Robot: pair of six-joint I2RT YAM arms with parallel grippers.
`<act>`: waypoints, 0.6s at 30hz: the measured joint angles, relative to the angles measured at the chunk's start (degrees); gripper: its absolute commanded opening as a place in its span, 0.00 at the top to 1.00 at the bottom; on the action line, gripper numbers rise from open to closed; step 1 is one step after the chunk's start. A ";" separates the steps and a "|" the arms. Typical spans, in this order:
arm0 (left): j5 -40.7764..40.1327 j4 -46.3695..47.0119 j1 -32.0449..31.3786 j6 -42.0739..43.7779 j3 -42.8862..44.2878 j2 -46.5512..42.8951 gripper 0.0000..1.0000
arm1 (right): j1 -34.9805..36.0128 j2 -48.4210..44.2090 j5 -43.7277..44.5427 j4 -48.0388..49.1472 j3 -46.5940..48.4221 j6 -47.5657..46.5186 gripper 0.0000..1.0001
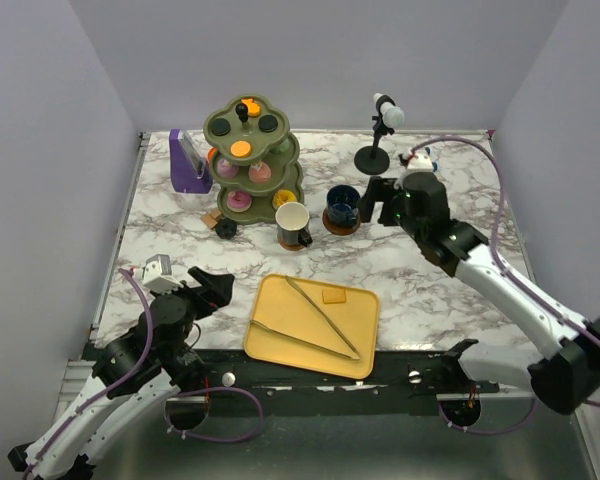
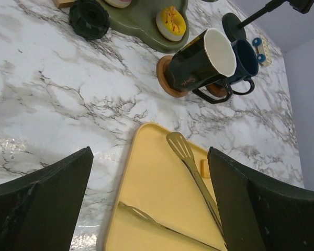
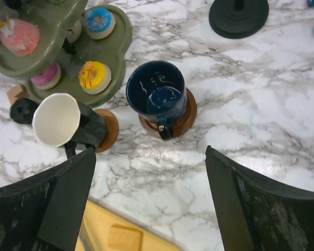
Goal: Serve the afternoon tea
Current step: Place the cup on the coaster, then reset both arms
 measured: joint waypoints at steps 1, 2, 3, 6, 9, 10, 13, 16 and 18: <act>-0.39 -0.35 0.00 -0.15 0.26 0.02 0.01 | 0.00 -3.72 0.39 0.52 -2.34 0.96 0.07; -0.85 -0.46 0.00 -0.42 0.39 0.20 0.01 | 0.00 -7.48 0.72 1.27 -5.29 2.01 0.07; -1.14 -0.52 0.00 -0.72 0.44 0.44 0.01 | 0.00 -11.17 0.92 2.27 -8.61 3.26 0.07; -1.92 -1.27 0.00 -2.23 0.46 2.47 0.01 | 0.00 -20.90 1.03 4.83 -19.91 6.67 0.06; -2.03 -1.57 0.00 -3.82 0.46 5.99 0.01 | 0.00 -27.34 1.07 5.68 -29.33 10.05 0.03; -2.01 -1.57 0.00 -4.09 0.46 7.19 0.01 | 0.00 -28.98 1.09 5.70 -31.65 11.28 0.00; -2.05 -1.53 0.02 -4.57 0.70 10.16 0.01 | 0.00 -33.18 1.44 5.97 -35.80 13.94 0.00; -2.69 -1.55 0.09 -5.40 1.62 11.85 0.01 | 0.00 -36.06 3.74 6.73 -36.79 16.22 0.00; -3.89 -1.42 0.11 -6.36 2.49 12.79 0.01 | 0.00 -37.33 6.56 7.28 -36.79 18.60 0.00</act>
